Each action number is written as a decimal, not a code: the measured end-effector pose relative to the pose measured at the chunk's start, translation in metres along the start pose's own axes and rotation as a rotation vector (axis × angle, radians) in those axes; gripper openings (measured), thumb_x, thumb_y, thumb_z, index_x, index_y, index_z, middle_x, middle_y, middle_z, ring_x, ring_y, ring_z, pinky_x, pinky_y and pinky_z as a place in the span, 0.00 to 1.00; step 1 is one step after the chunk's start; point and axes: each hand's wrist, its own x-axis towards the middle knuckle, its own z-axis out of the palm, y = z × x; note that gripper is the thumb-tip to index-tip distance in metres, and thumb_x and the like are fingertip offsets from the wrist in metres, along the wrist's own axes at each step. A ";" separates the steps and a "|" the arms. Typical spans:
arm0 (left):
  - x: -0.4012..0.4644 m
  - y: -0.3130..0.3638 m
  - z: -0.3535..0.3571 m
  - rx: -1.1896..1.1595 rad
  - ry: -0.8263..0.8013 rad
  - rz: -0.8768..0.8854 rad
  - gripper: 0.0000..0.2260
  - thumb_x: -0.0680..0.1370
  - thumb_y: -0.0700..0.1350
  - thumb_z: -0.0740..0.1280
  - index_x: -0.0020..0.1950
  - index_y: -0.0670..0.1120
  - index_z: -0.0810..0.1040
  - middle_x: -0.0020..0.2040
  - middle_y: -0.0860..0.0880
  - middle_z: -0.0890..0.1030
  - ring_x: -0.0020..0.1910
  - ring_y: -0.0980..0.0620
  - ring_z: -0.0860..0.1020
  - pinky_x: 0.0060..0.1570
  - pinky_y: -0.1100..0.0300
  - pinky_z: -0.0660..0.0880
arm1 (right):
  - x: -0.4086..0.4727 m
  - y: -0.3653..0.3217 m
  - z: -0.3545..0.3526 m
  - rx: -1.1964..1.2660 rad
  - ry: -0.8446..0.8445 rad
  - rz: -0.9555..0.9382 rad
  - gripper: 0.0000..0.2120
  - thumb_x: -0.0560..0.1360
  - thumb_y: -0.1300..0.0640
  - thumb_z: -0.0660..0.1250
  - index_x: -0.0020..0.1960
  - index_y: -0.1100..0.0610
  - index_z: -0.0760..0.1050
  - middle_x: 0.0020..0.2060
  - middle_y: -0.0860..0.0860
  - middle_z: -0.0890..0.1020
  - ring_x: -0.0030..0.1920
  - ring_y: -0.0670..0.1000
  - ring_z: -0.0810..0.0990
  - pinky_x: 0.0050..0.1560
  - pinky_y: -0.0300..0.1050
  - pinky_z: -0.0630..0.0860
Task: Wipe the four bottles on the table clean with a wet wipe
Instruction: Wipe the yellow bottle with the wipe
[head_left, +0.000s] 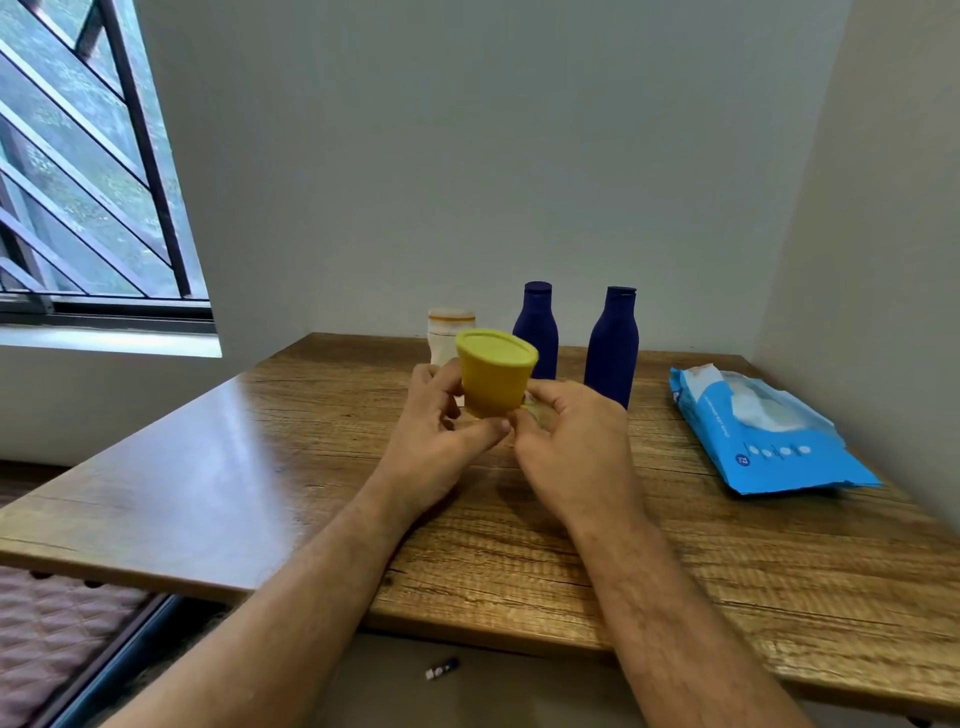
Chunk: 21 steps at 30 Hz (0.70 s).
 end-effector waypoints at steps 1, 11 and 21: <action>0.000 -0.001 0.001 0.038 0.007 0.030 0.18 0.67 0.58 0.72 0.55 0.66 0.73 0.60 0.52 0.69 0.58 0.52 0.71 0.56 0.58 0.71 | 0.000 -0.001 -0.001 -0.006 -0.014 0.003 0.17 0.77 0.54 0.69 0.65 0.49 0.77 0.58 0.45 0.80 0.60 0.43 0.74 0.62 0.40 0.69; 0.005 -0.011 0.003 0.067 0.054 0.197 0.13 0.78 0.44 0.70 0.62 0.52 0.78 0.56 0.56 0.81 0.59 0.54 0.78 0.62 0.45 0.76 | -0.002 -0.005 0.001 0.057 0.001 -0.071 0.15 0.77 0.57 0.69 0.63 0.47 0.77 0.52 0.44 0.82 0.53 0.43 0.79 0.58 0.47 0.79; 0.010 -0.020 0.002 0.134 0.211 0.045 0.23 0.79 0.33 0.65 0.63 0.60 0.74 0.60 0.58 0.78 0.62 0.59 0.75 0.64 0.54 0.74 | -0.004 -0.005 -0.003 0.238 0.396 -0.314 0.12 0.76 0.62 0.68 0.59 0.56 0.81 0.49 0.47 0.83 0.47 0.43 0.81 0.45 0.35 0.80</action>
